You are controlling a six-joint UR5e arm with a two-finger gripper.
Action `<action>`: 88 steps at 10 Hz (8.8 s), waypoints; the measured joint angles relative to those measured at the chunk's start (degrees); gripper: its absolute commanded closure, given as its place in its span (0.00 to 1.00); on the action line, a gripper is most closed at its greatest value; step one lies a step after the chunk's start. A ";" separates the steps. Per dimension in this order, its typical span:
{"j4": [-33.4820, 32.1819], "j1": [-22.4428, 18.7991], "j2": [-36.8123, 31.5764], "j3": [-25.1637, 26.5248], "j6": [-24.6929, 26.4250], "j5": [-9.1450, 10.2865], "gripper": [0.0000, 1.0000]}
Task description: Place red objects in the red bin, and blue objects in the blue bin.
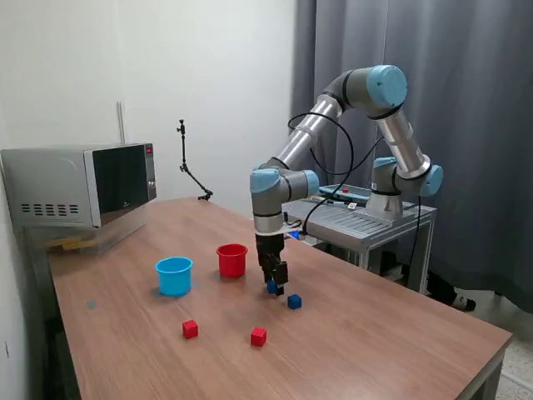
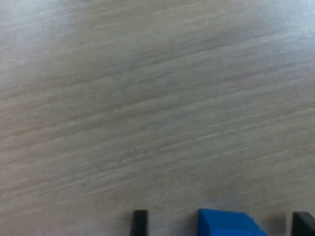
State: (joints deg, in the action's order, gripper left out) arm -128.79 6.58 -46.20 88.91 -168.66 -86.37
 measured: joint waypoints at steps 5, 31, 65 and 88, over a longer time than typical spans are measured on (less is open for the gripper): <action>0.12 -0.29 -0.83 -2.17 -0.06 -0.08 1.00; 15.43 8.52 8.86 -39.31 -7.37 -3.64 1.00; 15.67 -0.33 1.40 -20.54 -0.24 -3.83 0.00; 2.02 -12.85 -2.76 -0.85 6.04 -4.81 0.00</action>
State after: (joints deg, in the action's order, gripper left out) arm -126.77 -6.27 -48.96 88.06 -162.62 -91.17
